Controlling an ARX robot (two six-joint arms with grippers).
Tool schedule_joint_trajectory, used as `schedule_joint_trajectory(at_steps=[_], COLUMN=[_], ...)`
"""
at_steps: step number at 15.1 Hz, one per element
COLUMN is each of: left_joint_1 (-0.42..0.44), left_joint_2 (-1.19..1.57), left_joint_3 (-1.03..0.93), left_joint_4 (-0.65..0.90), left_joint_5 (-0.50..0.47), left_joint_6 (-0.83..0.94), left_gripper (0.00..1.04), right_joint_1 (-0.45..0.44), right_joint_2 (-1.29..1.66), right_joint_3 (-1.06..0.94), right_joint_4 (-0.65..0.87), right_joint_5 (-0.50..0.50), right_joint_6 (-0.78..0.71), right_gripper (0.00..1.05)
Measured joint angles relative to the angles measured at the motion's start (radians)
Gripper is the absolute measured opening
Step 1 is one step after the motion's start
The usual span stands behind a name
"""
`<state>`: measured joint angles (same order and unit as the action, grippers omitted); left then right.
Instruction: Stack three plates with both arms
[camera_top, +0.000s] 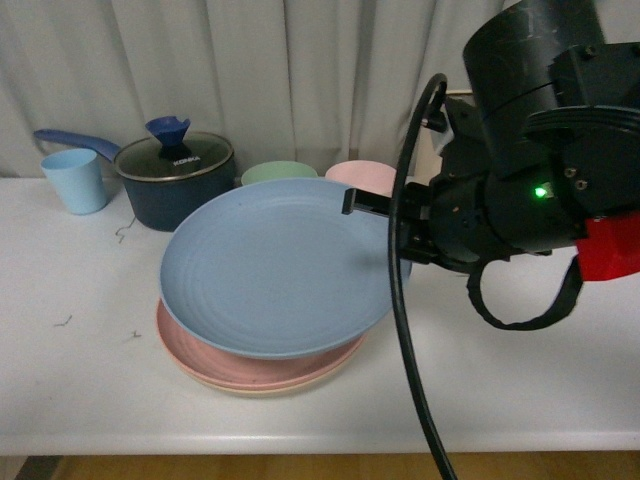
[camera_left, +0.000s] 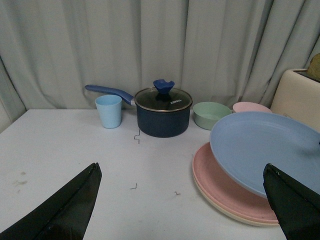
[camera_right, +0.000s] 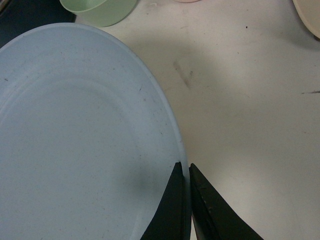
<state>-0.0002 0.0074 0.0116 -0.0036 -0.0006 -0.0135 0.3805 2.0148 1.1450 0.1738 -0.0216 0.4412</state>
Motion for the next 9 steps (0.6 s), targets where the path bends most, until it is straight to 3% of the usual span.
schedule_joint_trajectory(at_steps=[3, 4, 5, 8, 9], left_joint_1=[0.000, 0.000, 0.000, 0.000, 0.000], left_joint_2=[0.000, 0.000, 0.000, 0.000, 0.000], left_joint_3=[0.000, 0.000, 0.000, 0.000, 0.000], left_joint_4=[0.000, 0.000, 0.000, 0.000, 0.000], left_joint_5=[0.000, 0.000, 0.000, 0.000, 0.000], left_joint_6=[0.000, 0.000, 0.000, 0.000, 0.000], left_gripper=[0.98, 0.98, 0.98, 0.98, 0.98], right_joint_1=[0.026, 0.055, 0.051, 0.050, 0.052], right_joint_2=[0.109, 0.158, 0.140, 0.126, 0.137], right_joint_3=[0.082, 0.122, 0.103, 0.101, 0.035], right_joint_4=[-0.030, -0.049, -0.026, -0.024, 0.230], right_joint_5=[0.027, 0.021, 0.014, 0.015, 0.109], right_joint_6=[0.022, 0.046, 0.099, 0.116, 0.068], right_gripper=[0.03, 0.15, 0.42, 0.66, 0.68])
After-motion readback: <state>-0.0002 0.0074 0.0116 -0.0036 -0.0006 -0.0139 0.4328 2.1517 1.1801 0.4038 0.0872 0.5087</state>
